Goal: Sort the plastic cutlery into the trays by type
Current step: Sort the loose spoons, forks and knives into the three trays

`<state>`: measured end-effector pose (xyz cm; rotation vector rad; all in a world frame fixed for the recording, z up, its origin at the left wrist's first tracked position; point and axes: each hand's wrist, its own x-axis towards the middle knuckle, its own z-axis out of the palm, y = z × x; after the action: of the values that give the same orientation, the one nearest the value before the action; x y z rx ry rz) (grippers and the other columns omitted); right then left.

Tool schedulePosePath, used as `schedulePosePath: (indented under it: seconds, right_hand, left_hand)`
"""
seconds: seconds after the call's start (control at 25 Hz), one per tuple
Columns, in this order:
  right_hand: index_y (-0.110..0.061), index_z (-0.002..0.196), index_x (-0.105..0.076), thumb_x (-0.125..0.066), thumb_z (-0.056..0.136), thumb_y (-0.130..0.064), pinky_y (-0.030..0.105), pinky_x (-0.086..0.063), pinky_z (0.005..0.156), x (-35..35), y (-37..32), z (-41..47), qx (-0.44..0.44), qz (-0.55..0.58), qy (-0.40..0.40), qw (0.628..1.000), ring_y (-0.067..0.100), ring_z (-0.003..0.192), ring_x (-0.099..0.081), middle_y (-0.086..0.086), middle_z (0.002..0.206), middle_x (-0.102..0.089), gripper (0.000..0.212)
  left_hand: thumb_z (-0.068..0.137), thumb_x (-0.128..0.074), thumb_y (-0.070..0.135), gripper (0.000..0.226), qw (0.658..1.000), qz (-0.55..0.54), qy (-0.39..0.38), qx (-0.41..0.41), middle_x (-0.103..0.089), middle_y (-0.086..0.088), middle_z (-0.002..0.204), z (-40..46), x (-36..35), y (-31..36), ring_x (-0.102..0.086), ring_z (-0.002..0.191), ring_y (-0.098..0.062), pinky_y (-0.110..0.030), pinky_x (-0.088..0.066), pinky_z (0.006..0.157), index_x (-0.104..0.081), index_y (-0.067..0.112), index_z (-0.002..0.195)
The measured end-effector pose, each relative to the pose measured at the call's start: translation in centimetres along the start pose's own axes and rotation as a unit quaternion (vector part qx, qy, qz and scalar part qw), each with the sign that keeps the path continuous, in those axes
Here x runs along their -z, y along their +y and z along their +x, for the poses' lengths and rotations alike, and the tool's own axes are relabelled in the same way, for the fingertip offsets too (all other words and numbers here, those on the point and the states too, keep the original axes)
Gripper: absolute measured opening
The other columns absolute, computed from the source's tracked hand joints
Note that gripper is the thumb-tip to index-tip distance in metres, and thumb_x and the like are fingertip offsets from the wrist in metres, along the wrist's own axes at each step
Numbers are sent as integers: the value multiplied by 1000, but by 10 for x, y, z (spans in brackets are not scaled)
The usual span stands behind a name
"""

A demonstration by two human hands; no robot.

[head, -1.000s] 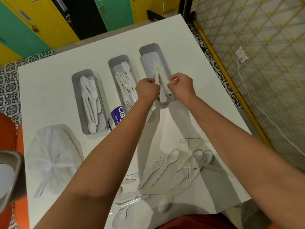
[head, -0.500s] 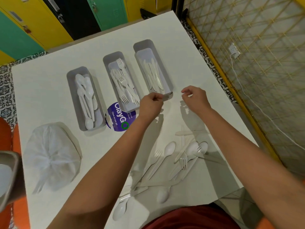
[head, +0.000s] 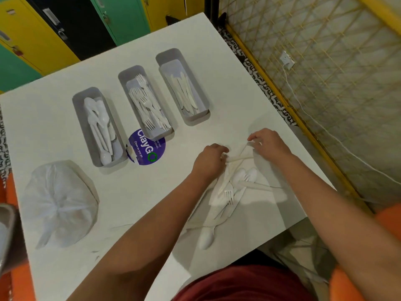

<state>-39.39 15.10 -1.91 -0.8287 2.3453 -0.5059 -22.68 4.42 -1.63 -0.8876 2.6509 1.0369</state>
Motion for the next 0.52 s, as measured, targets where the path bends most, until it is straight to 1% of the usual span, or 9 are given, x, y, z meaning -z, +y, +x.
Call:
schedulePosePath:
  seconds: [0.08,0.12,0.2,0.28,0.36,0.44,0.52]
  right_hand:
    - [-22,109,-67,-56,91,-16,41,-45,95,-3,7,-10,41,-60,-15,997,26,114,-52,7,123,-55,23]
    - [-24,113,-66,-55,90,-15,40,-44,96,-5,10,-14,56,-90,-23,994,27,117,-48,6,125,-52,27]
    - [-26,117,-64,-55,89,-16,40,-41,96,-9,13,-22,63,-122,-30,990,28,118,-44,3,128,-49,31]
    - [-25,116,-63,-57,87,-18,39,-39,95,-12,19,-28,53,-122,-18,991,28,117,-44,2,127,-49,31]
    - [-23,115,-64,-57,88,-18,38,-40,92,-15,25,-33,52,-116,-5,992,28,112,-46,3,122,-53,28]
    - [-21,113,-64,-55,89,-16,40,-42,90,-18,30,-35,52,-111,4,992,29,108,-48,4,117,-56,26]
    - [-20,113,-64,-54,91,-16,40,-41,90,-19,31,-35,47,-112,5,993,29,108,-47,5,117,-57,25]
  left_hand:
    - [92,-50,18,35,999,35,-13,-11,-55,-6,131,0,-9,3,-52,115,-29,-39,-45,94,-57,17,126]
    - [92,-50,20,36,998,56,-15,-13,-55,-6,131,0,-12,4,-52,115,-30,-39,-45,93,-56,17,127]
    - [92,-51,22,34,996,92,-5,-10,-58,-6,125,1,-17,5,-54,110,-31,-36,-44,87,-57,17,125]
    - [92,-49,21,28,994,112,3,-7,-60,-8,114,2,-20,7,-55,103,-31,-35,-42,81,-60,14,117]
    - [92,-48,18,24,993,116,6,-5,-61,-8,108,3,-20,9,-56,99,-31,-34,-40,78,-61,13,111]
    - [92,-47,17,24,994,107,7,-3,-61,-8,106,4,-21,9,-57,97,-30,-33,-39,77,-62,13,110]
    - [91,-48,15,24,996,92,5,1,-60,-8,106,4,-22,9,-57,97,-29,-32,-39,76,-63,13,110]
